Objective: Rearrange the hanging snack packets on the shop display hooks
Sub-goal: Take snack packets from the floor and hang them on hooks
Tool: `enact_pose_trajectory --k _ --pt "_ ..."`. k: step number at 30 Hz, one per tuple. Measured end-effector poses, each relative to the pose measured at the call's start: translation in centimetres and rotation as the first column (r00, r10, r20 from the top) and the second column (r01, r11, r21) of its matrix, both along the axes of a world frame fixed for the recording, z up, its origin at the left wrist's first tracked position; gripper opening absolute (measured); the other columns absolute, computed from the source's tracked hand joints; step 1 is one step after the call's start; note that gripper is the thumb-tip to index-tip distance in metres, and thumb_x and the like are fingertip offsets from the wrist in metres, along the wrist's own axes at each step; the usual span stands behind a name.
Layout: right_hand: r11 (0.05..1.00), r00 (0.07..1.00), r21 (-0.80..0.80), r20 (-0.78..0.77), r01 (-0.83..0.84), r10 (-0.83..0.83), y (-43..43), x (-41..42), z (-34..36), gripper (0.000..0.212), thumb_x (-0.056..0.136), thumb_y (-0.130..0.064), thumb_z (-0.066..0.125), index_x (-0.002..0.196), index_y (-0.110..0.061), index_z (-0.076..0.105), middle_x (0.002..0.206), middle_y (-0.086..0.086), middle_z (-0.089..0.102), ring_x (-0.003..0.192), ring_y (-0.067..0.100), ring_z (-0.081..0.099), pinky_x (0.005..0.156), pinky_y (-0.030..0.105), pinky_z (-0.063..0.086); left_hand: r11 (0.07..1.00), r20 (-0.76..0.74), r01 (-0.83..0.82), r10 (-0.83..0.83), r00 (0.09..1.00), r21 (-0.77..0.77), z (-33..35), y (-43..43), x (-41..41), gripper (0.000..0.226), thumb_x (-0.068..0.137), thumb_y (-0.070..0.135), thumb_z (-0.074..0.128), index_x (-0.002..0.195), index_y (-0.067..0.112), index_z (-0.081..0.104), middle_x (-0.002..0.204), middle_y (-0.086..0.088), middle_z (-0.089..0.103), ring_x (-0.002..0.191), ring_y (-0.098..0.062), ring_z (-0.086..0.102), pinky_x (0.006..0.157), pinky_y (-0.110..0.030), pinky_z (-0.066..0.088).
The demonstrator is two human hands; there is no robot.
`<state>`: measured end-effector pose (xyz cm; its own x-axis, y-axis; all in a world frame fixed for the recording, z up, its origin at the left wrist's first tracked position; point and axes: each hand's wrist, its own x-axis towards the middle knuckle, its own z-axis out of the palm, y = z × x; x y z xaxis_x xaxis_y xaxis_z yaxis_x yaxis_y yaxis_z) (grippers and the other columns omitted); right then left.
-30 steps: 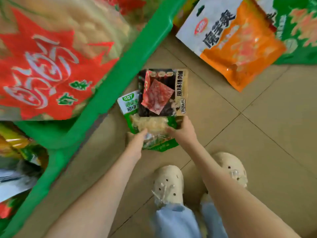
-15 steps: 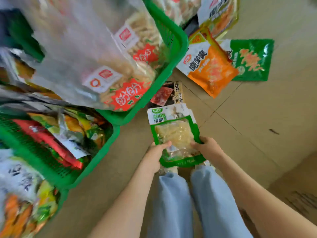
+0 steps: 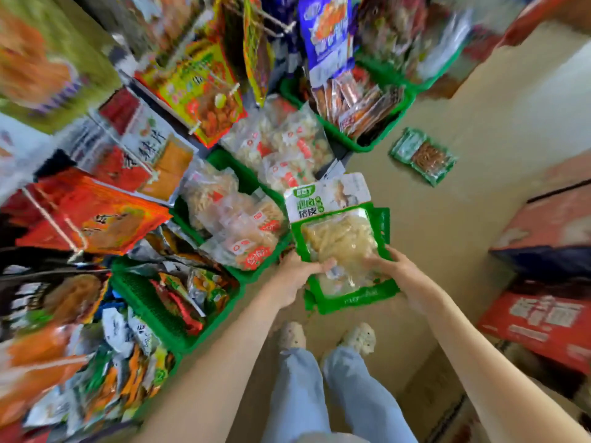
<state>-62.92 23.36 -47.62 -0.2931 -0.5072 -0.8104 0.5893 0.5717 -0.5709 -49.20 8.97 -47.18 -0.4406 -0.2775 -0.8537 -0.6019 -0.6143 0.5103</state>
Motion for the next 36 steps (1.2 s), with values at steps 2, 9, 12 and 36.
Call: enact_pose_trajectory --k 2,9,12,36 --pt "1.0 1.0 -0.015 -0.02 0.0 0.0 0.1 -1.8 4.2 0.038 0.084 -0.019 0.066 0.121 -0.015 0.055 0.101 0.007 0.069 0.073 0.019 0.068 0.061 0.028 0.057 0.999 -0.046 0.007 -0.009 0.999 -0.041 3.9 0.3 -1.7 0.056 0.053 0.033 0.087 0.102 0.016 0.066 0.106 -0.003 0.07 0.104 -0.023 0.062 0.099 -0.043 0.045" --pt "0.975 0.991 -0.205 -0.084 0.08 -0.099 1.3 -7.8 13.3 0.021 0.089 -0.012 0.059 0.11 -0.015 0.062 0.082 0.003 0.073 0.062 0.017 0.068 0.055 0.026 0.057 0.994 -0.147 -0.111 0.107 0.983 -0.021 11.3 0.7 -6.9 0.081 0.045 0.065 0.083 0.113 0.026 0.061 0.12 -0.006 0.064 0.113 -0.03 0.058 0.097 -0.053 0.044" --pt "0.933 0.969 -0.294 -0.072 0.206 -0.237 1.3 -10.7 15.1 0.021 0.092 -0.006 0.051 0.11 -0.011 0.061 0.077 0.003 0.071 0.059 0.017 0.067 0.053 0.027 0.056 0.976 -0.207 -0.215 0.214 0.955 0.016 13.9 0.8 -9.2 0.079 0.049 0.065 0.073 0.112 0.019 0.062 0.11 -0.009 0.067 0.104 -0.028 0.062 0.094 -0.049 0.048" --pt "0.958 0.914 -0.276 -0.403 -0.075 -0.045 1.6 -35.7 19.8 0.027 0.084 -0.002 0.06 0.107 -0.017 0.056 0.099 0.008 0.065 0.08 0.018 0.065 0.068 0.03 0.052 0.933 -0.301 -0.292 0.221 0.928 -0.213 21.8 2.3 -36.3 0.057 0.058 0.042 0.082 0.103 0.017 0.057 0.121 -0.008 0.057 0.117 -0.031 0.05 0.102 -0.05 0.039"
